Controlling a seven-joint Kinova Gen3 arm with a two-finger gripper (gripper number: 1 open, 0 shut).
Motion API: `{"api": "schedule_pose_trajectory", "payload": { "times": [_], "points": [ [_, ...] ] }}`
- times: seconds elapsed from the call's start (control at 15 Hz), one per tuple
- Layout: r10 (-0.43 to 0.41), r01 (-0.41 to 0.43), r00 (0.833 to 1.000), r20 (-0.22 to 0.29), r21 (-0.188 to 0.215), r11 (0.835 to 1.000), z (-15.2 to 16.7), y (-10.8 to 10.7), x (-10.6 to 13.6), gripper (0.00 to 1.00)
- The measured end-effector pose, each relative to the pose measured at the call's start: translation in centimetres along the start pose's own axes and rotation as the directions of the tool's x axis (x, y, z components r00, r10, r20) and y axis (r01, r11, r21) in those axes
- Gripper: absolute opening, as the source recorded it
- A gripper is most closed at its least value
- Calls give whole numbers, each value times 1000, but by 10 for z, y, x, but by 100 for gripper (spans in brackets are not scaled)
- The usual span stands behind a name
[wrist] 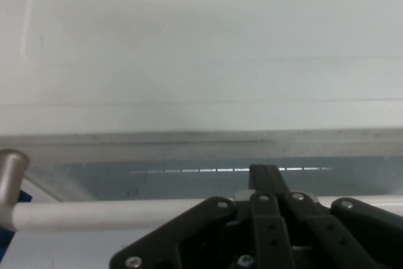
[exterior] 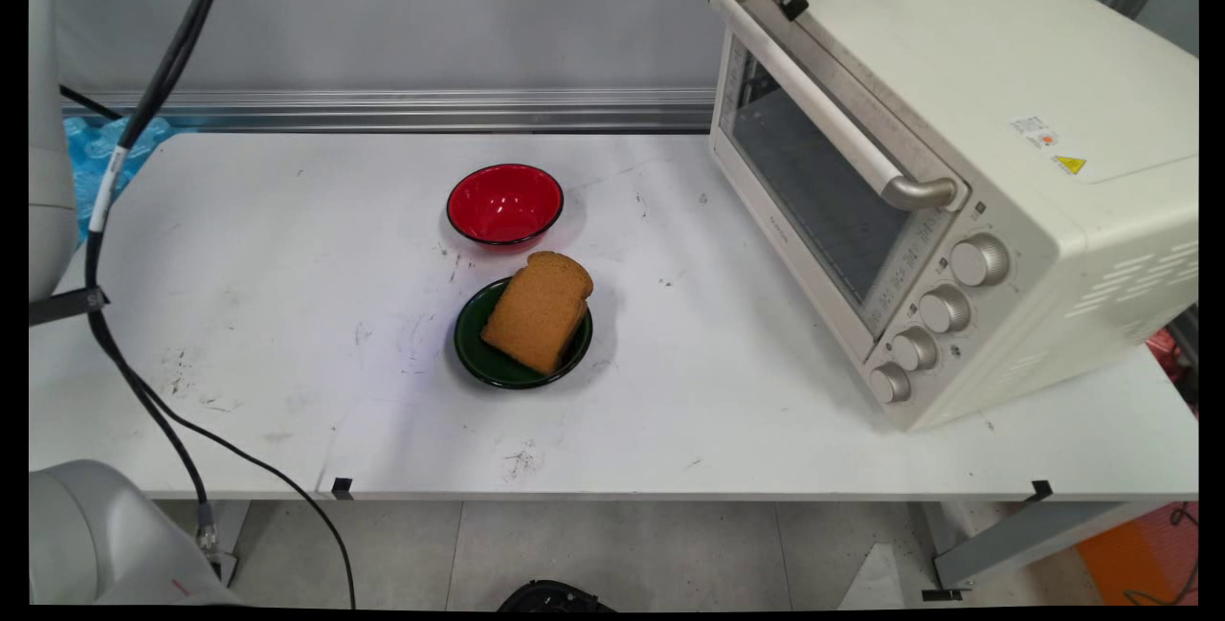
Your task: Open the oven
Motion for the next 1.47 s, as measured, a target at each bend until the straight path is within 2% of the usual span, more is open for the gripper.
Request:
{"api": "schedule_pose_trajectory", "payload": {
  "times": [1.47],
  "points": [
    [-86, 86, 996, 12, 14, 996, 46, 9, -10, 0]
  ]
}}
